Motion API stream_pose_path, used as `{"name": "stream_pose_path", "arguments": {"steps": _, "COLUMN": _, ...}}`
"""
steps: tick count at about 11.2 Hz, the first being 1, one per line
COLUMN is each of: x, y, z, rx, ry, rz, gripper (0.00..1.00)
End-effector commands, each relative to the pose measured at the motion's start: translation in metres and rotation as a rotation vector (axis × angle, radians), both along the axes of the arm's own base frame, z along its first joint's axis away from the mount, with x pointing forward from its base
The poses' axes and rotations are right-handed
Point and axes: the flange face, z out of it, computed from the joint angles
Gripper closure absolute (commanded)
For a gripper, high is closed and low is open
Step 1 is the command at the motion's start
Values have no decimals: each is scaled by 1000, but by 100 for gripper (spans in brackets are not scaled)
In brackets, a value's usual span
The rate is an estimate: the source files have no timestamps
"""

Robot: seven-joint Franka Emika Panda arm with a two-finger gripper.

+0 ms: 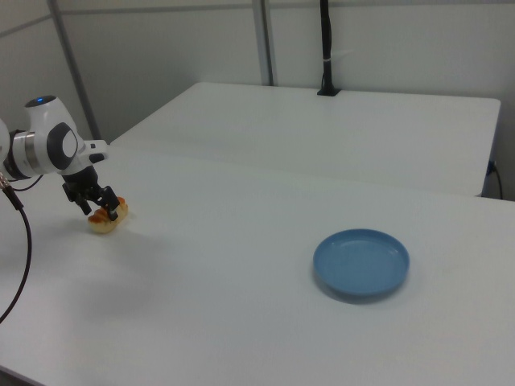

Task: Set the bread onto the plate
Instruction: 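Lower the gripper around the bread roll and close it, then lift the held bread roll and carry it toward the blue plate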

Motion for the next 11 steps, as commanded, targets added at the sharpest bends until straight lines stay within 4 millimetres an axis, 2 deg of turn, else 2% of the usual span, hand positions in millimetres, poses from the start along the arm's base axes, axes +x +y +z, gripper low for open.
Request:
{"name": "stream_pose_path", "arguments": {"steps": 1, "x": 16, "y": -4, "z": 2, "rx": 20, "ry": -64, "rz": -28, "gripper": 38}}
{"name": "stream_pose_path", "arguments": {"steps": 2, "x": 17, "y": -5, "z": 2, "rx": 20, "ry": -65, "rz": -28, "gripper": 49}}
{"name": "stream_pose_path", "arguments": {"steps": 4, "x": 19, "y": -10, "z": 9, "rx": 2, "ry": -69, "rz": -11, "gripper": 59}}
{"name": "stream_pose_path", "arguments": {"steps": 6, "x": 30, "y": -45, "z": 30, "rx": -32, "ry": -42, "rz": -4, "gripper": 61}}
{"name": "stream_pose_path", "arguments": {"steps": 8, "x": 54, "y": -111, "z": 66, "rx": -72, "ry": -2, "rz": 16, "gripper": 61}}
{"name": "stream_pose_path", "arguments": {"steps": 11, "x": 90, "y": -254, "z": 100, "rx": -98, "ry": 31, "rz": -14, "gripper": 61}}
